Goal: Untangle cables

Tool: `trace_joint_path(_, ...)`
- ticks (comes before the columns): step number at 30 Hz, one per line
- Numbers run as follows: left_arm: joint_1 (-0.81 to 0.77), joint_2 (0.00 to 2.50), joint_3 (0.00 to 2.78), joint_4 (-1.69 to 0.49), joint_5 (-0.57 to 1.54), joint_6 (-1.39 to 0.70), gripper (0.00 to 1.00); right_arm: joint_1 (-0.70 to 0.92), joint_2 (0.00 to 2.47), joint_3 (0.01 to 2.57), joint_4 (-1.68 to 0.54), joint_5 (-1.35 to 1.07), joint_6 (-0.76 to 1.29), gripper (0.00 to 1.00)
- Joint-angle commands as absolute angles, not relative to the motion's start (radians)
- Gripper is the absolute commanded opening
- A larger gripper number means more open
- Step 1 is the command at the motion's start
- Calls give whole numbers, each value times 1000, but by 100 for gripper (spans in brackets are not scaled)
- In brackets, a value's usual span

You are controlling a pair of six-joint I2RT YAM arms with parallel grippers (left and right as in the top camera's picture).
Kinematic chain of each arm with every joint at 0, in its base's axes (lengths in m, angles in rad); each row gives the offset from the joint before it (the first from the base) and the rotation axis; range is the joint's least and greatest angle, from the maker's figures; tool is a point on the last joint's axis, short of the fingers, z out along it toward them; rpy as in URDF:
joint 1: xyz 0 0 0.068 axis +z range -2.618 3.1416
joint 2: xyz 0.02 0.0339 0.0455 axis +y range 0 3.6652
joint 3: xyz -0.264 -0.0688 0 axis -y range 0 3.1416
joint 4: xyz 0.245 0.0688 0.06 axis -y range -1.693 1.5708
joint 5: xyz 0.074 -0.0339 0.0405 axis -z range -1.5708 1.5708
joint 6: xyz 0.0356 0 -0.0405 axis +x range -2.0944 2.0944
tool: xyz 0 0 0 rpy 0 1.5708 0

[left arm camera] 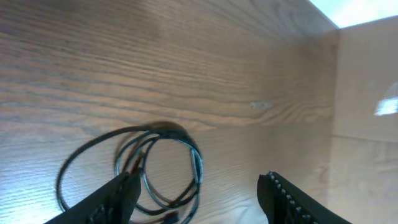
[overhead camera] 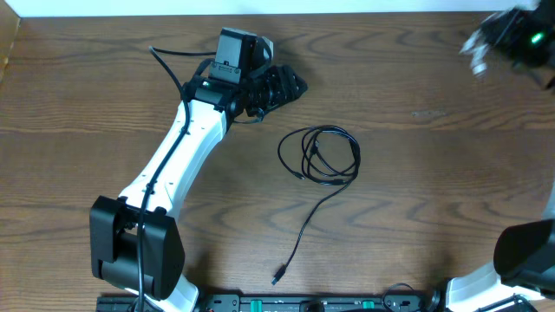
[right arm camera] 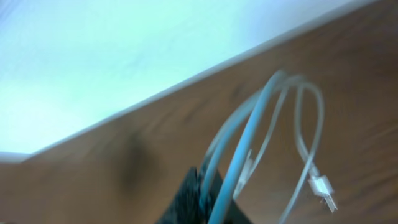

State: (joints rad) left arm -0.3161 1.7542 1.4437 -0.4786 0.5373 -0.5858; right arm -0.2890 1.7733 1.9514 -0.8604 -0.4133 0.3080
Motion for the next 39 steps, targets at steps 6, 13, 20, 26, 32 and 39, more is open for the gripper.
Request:
trace_joint_path(6, -317, 1747, 1442, -514, 515, -502, 65, -354, 1962, 2192, -829, 32, 25, 1)
trace_joint_path(13, -320, 1747, 1442, -541, 504, -502, 65, -403, 2164, 2191, -612, 101, -253, 1)
trace_joint_path(20, -326, 1749, 1441, -541, 503, -502, 65, -426, 2363, 2191, -439, 121, -406, 1)
trace_joint_path(26, -360, 1762, 1428, -541, 476, -501, 65, -429, 2502, 2191, -332, 201, -435, 1)
trace_joint_path(32, -398, 1779, 1421, -538, 451, -502, 64, -434, 2532, 2191, -290, 204, -347, 93)
trace_joint_path(39, -410, 1794, 1421, -522, 451, -505, 65, -435, 2417, 2192, -364, 163, -192, 99)
